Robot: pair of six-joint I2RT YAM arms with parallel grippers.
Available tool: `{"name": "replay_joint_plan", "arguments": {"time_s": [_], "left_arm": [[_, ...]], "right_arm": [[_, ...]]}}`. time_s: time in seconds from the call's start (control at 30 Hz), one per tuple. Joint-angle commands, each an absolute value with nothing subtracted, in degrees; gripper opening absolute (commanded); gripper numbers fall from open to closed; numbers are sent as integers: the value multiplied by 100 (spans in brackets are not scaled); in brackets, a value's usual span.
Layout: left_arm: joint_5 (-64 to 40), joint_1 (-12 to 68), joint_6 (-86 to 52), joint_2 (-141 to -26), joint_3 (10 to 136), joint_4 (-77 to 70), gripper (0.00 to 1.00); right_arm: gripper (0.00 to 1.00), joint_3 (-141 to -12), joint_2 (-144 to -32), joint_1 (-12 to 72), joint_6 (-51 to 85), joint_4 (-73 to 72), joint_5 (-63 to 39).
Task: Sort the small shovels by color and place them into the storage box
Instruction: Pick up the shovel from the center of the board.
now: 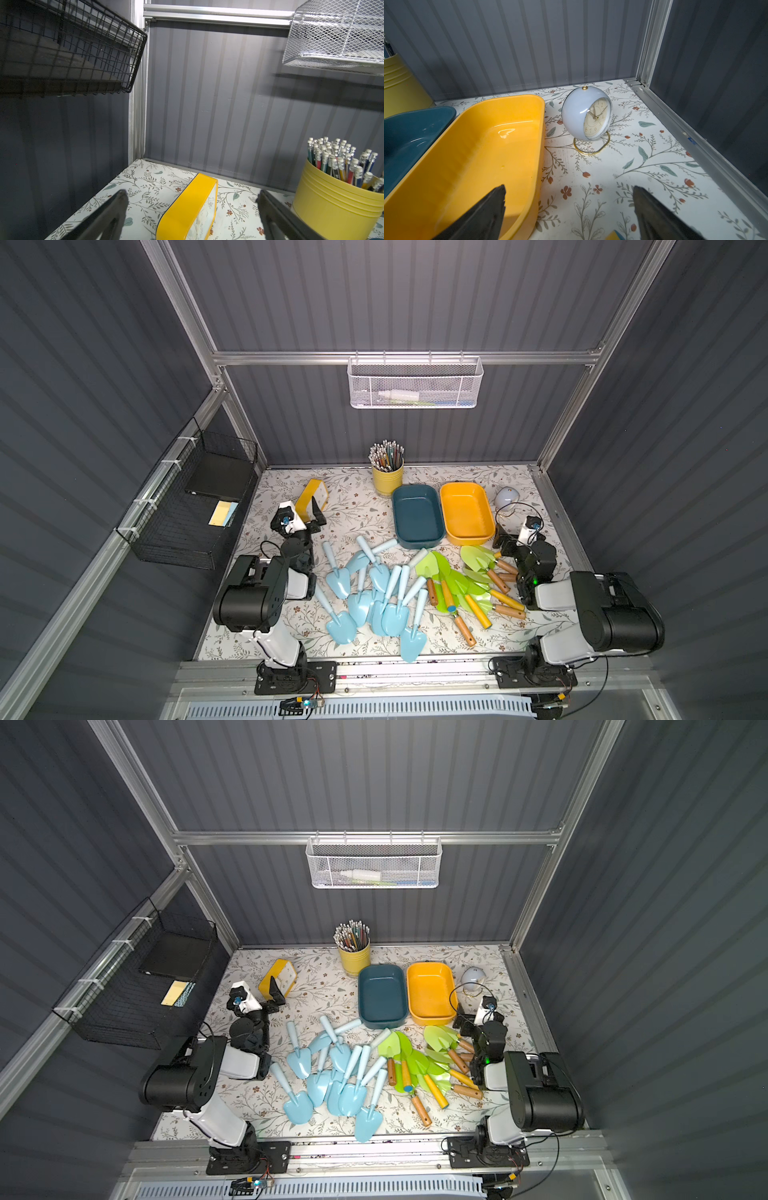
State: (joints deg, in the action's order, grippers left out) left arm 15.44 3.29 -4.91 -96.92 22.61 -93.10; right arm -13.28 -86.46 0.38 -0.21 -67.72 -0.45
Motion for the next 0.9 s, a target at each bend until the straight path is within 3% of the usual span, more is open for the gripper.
{"name": "replay_joint_plan", "arguments": {"time_s": [0.0, 0.87], "left_arm": [[1549, 295, -404, -9729, 2320, -10731, 100], [1710, 413, -343, -9729, 2288, -10846, 99]], "right_arm": [[99, -1441, -8700, 47, 0, -6895, -96], [99, -1433, -8693, 56, 0, -6899, -96]]}}
